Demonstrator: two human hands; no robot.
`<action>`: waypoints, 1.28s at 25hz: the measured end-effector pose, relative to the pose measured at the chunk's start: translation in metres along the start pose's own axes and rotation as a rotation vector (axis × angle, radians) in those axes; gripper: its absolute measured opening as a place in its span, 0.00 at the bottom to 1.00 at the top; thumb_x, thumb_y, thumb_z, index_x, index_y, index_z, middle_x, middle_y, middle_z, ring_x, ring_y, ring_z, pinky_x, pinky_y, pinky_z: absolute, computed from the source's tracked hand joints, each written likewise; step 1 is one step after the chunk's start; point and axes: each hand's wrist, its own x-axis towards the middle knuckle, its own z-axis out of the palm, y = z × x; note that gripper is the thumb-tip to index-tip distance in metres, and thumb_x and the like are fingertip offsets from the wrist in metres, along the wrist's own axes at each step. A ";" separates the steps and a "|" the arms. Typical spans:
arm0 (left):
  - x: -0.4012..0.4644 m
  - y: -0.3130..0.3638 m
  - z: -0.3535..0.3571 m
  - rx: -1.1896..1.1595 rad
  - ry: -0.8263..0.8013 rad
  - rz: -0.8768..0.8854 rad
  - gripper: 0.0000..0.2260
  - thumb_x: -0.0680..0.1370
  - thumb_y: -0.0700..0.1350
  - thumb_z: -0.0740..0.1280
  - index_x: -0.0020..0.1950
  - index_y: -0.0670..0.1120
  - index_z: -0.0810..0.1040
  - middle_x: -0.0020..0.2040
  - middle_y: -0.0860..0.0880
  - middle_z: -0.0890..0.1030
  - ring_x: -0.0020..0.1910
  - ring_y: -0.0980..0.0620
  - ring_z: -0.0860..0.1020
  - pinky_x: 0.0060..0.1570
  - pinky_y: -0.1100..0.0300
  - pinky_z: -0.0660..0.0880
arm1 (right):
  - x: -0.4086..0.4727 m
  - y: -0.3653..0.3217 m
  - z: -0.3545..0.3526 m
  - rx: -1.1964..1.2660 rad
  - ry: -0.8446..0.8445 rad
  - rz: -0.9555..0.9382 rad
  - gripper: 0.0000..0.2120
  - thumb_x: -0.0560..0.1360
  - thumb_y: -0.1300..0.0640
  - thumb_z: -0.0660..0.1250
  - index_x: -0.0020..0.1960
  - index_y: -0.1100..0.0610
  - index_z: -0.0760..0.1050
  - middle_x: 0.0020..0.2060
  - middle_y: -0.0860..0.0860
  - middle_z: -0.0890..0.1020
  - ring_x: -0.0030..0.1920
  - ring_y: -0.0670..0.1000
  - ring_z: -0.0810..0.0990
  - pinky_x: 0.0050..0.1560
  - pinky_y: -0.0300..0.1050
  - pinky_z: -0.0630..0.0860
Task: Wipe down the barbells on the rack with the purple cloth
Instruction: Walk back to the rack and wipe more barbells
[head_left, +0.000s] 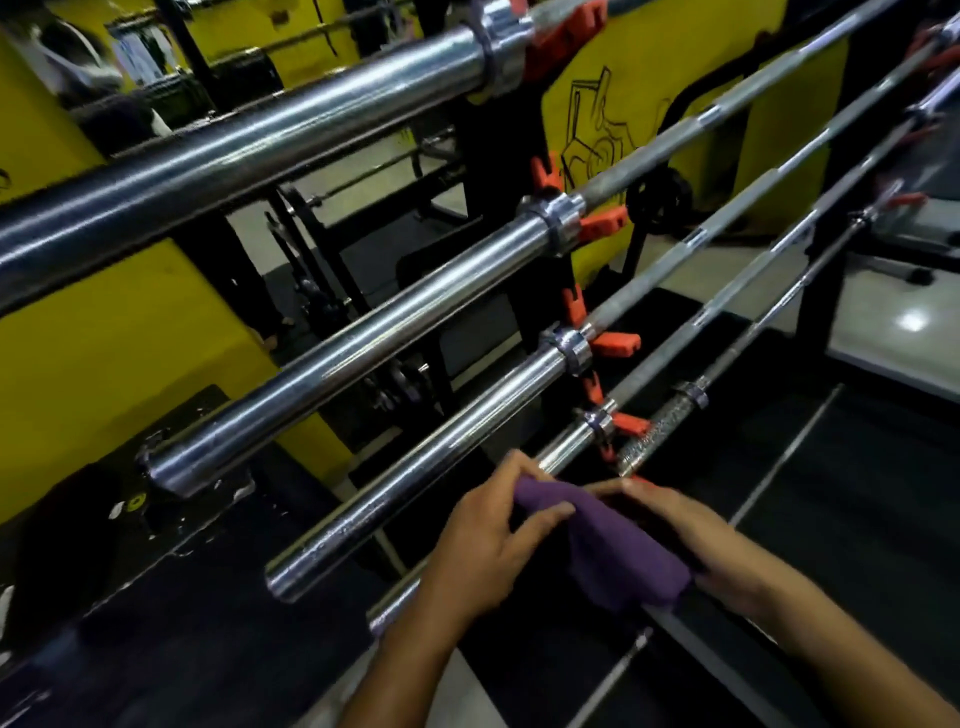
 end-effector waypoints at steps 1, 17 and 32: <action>-0.003 0.001 -0.003 -0.012 0.049 -0.072 0.09 0.79 0.56 0.68 0.51 0.54 0.71 0.44 0.57 0.80 0.42 0.58 0.79 0.44 0.59 0.76 | -0.001 0.005 -0.009 0.081 0.083 -0.022 0.21 0.79 0.47 0.63 0.61 0.62 0.80 0.57 0.57 0.85 0.57 0.53 0.83 0.59 0.43 0.78; -0.023 0.038 0.026 0.053 0.004 0.135 0.12 0.80 0.55 0.65 0.53 0.47 0.72 0.49 0.55 0.75 0.48 0.52 0.76 0.49 0.49 0.75 | 0.000 0.015 0.085 1.065 0.270 0.091 0.33 0.76 0.32 0.59 0.35 0.59 0.85 0.36 0.58 0.85 0.35 0.57 0.86 0.44 0.51 0.79; -0.015 0.010 -0.060 0.276 -0.379 0.611 0.18 0.77 0.55 0.66 0.65 0.49 0.71 0.59 0.50 0.74 0.57 0.49 0.75 0.52 0.49 0.76 | 0.047 0.084 0.136 0.636 0.494 -0.264 0.55 0.51 0.42 0.86 0.73 0.58 0.71 0.71 0.60 0.73 0.74 0.62 0.70 0.73 0.61 0.68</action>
